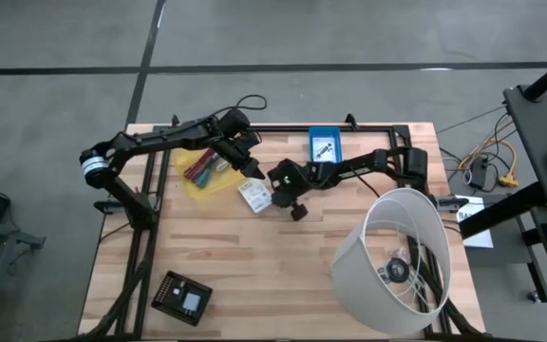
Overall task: Pick and place items into bin
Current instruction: Put the card reader box into the blue bin
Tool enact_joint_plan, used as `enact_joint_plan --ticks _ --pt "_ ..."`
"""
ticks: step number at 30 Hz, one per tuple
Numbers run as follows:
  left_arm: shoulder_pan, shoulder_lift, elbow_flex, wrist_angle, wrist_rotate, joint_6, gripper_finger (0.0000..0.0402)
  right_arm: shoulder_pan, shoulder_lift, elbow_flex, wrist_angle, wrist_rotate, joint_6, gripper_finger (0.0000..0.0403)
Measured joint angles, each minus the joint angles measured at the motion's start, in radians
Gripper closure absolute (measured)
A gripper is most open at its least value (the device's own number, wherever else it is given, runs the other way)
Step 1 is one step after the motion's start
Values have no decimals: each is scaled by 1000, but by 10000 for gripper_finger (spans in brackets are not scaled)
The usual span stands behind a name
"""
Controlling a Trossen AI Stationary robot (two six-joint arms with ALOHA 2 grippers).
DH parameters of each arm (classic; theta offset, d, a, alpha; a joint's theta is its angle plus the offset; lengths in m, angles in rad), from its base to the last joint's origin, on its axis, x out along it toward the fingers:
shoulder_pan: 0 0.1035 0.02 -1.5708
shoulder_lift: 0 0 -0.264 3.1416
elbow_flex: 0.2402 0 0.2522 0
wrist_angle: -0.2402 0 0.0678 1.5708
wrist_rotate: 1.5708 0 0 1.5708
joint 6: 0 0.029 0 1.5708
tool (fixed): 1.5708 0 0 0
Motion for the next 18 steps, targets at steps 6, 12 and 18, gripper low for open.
enact_joint_plan --ticks 6,12,18 --pt "0 0 0 0 0 -1 191 -1 -4 0 -70 -25 -4 394" --pt "0 0 0 0 0 -12 191 -2 -42 0 -187 -113 -11 395" --pt "0 -1 -2 0 0 -24 191 0 -119 -9 -358 -170 -60 395"
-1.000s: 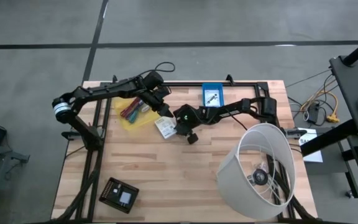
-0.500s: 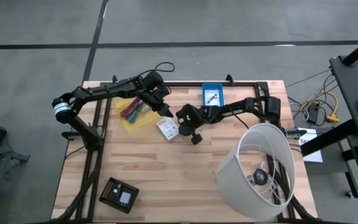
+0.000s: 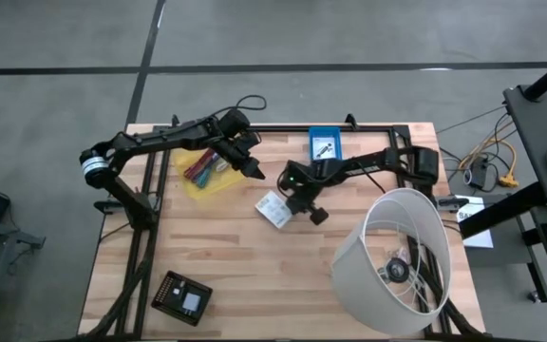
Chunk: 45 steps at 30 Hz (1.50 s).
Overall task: Pick and place items into bin
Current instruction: Put the card reader box into the blue bin
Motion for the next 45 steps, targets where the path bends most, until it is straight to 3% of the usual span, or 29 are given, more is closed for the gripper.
enact_joint_plan --ticks 6,15,20,28,36,45 --pt "-1 0 -16 -1 0 -2 191 1 -52 -9 -155 -14 -19 395" --pt "-25 0 -25 -1 0 -49 191 1 -57 -12 -140 -15 -21 394" --pt "-69 -7 -23 0 -76 -106 191 1 -59 -12 -136 -15 -17 387" --pt "-154 -11 -24 0 -82 -202 191 2 -71 -12 -133 -15 -53 305" --pt "-196 -7 -26 0 -240 -384 191 17 -75 -10 -129 -16 -98 202" --pt "-258 19 -29 -3 -342 -422 191 75 -72 -10 -56 31 -197 194"
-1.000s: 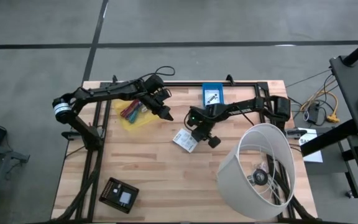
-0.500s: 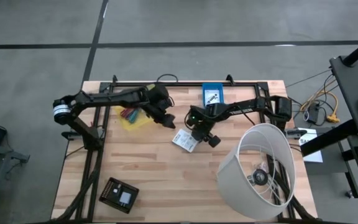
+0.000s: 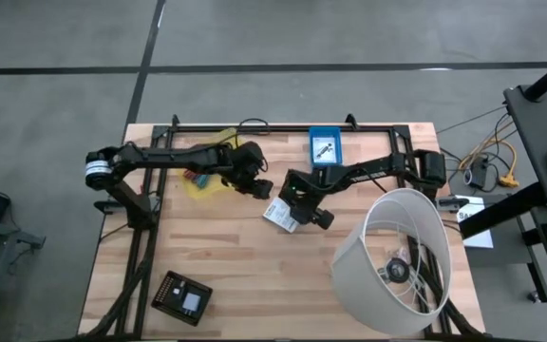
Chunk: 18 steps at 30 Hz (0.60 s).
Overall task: Pick and place items into bin
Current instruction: Put the card reader box into the blue bin
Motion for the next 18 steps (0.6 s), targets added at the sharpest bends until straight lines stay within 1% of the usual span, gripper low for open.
enact_joint_plan --ticks 6,14,18 --pt "-6 101 -1 -24 -9 1 191 16 0 1 37 20 0 202" --pt "-7 202 -1 -14 11 -1 191 17 0 0 38 22 18 202" --pt "-16 246 -1 -11 28 -28 191 17 2 -1 38 26 19 202"
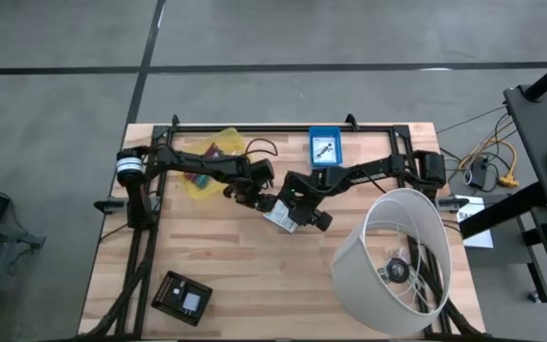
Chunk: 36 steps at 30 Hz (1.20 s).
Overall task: Pick and place items into bin
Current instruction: Put the card reader box into the blue bin
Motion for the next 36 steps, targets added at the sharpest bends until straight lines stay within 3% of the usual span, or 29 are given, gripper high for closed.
enact_joint_plan --ticks 19,23,33,36 --pt "-16 36 6 30 -86 -92 196 0 0 -43 9 71 16 202" --pt "-17 32 10 32 -86 -70 235 0 0 -43 10 71 52 202" --pt "-16 32 8 56 -120 -67 386 0 -1 -44 6 71 53 202" --pt "-16 33 6 106 -120 -72 395 0 -1 -46 13 71 35 202"
